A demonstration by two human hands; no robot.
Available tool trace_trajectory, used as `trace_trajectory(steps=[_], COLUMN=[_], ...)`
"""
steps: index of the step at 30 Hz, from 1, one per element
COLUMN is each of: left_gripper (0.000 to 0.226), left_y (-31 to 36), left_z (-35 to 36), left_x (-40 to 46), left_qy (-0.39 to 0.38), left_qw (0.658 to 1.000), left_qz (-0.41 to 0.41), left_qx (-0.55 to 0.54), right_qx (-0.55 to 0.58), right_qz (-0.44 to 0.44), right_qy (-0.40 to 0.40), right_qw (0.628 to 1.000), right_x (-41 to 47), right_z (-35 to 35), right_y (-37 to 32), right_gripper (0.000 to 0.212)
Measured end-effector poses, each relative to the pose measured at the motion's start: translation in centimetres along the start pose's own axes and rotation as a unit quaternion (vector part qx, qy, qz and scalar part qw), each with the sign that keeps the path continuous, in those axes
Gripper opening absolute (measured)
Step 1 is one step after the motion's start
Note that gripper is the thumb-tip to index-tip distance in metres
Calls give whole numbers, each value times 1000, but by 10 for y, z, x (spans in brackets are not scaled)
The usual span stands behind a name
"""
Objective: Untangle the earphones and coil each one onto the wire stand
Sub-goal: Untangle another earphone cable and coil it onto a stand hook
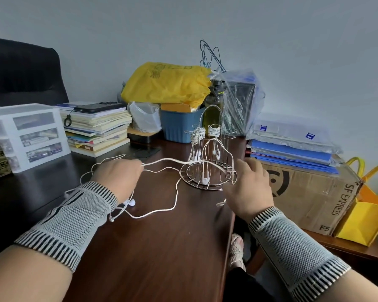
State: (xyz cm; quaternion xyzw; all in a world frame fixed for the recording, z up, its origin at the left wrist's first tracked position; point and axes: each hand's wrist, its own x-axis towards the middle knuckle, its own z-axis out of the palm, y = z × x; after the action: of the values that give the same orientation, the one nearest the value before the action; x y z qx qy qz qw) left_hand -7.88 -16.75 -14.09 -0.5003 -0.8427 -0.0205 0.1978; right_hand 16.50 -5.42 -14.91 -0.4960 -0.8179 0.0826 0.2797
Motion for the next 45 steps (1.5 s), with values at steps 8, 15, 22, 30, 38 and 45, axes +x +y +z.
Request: trace_trajectory(steps=[8, 15, 22, 30, 38, 45], left_gripper=[22, 21, 20, 21, 18, 26], left_y=[62, 61, 5, 2, 63, 63], left_z=[-26, -18, -3, -3, -34, -26], left_x=[-18, -15, -6, -8, -21, -20], left_qy=[48, 44, 3, -10, 73, 47], left_qw=[993, 991, 998, 997, 994, 993], left_qz=[111, 124, -57, -77, 71, 103], left_qx=[12, 9, 7, 21, -29, -46], right_qx=[-55, 13, 150, 103, -1, 45], right_qz=[-293, -291, -7, 21, -245, -201], right_qy=[125, 143, 119, 72, 117, 63], right_qw=[946, 946, 982, 992, 962, 977], right_x=[-15, -3, 16, 12, -14, -4], right_z=[22, 24, 10, 11, 28, 31], right_y=[-50, -41, 3, 7, -50, -37], right_gripper=[49, 12, 26, 32, 39, 30])
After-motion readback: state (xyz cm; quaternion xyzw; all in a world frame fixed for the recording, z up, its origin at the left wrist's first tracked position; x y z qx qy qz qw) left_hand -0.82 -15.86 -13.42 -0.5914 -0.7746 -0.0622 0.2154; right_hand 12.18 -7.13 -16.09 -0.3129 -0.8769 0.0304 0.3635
